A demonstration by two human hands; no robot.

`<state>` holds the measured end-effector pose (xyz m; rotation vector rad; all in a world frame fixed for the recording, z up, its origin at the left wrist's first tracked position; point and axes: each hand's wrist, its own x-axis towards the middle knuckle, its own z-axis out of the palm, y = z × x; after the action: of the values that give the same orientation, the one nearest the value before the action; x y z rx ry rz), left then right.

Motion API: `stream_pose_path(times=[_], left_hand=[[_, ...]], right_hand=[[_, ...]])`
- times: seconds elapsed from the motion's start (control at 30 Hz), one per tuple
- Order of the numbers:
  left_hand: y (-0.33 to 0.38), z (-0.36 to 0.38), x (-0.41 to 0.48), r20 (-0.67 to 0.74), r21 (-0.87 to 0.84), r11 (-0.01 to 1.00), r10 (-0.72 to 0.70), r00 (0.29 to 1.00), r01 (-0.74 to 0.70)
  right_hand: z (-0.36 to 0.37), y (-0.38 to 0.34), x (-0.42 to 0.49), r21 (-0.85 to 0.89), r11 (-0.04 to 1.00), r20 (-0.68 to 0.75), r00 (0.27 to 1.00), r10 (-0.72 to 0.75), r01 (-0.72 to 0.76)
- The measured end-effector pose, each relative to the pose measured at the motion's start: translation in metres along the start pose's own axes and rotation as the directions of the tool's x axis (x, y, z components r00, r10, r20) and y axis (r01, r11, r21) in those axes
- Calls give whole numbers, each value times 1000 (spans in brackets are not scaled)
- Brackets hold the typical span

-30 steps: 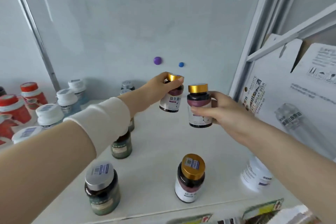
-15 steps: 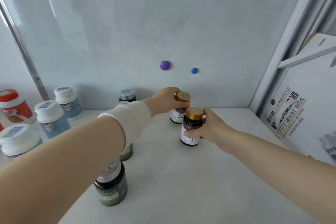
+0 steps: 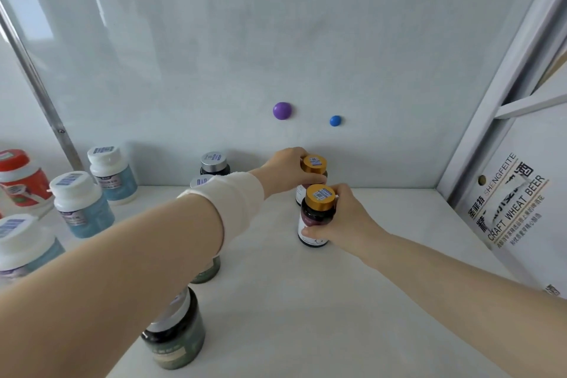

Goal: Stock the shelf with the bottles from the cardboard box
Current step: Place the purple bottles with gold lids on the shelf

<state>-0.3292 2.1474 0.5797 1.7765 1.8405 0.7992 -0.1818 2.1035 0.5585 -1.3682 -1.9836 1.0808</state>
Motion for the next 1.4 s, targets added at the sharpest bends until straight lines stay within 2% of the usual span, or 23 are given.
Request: stream_pose_path(times=[0.27,0.33,0.4,0.5,0.57,0.67,0.8,0.87,1.03,1.17,1.3,1.4], left_hand=[[9,-2,-4,68,-18,999,-40,997,42],[14,-10,-11,67,36,999,-43,997,40],[20,-24,-22,31,158,987,-33,999,28],[33,-52,-51,-39,366,931,21,999,-5],[41,-66,-80,-79,538,843,64,995,-12],[48,-80,-132,-141,775,632,156,978,11],[41,-92,-202,-175,937,333,184,967,106],[33,-105,-241,-183,953,270,149,972,138],[5,-156,-337,-264,950,199,106,959,239],[-38,-209,-419,-344,929,155,32,939,335],[-99,-271,-516,-451,885,86,-89,888,458],[-150,-315,-594,-532,833,77,-166,830,549]], right_hand=[[-2,2,-1,17,1000,6,1000,-4,4],[-9,0,-6,8,1000,1,1000,-12,12],[-19,-6,-14,-78,997,2,1000,-28,28],[-35,-23,-31,-329,941,19,997,-78,80],[-42,-40,-47,-461,875,17,987,-158,148],[-38,-65,-75,-572,780,24,956,-291,252],[-15,-90,-112,-712,626,91,926,-366,317],[5,-108,-131,-752,553,125,901,-416,360],[78,-163,-171,-728,496,201,840,-504,472],[162,-221,-201,-698,410,296,757,-583,588],[269,-288,-238,-642,321,380,653,-656,696],[362,-340,-273,-585,264,449,578,-682,767]])
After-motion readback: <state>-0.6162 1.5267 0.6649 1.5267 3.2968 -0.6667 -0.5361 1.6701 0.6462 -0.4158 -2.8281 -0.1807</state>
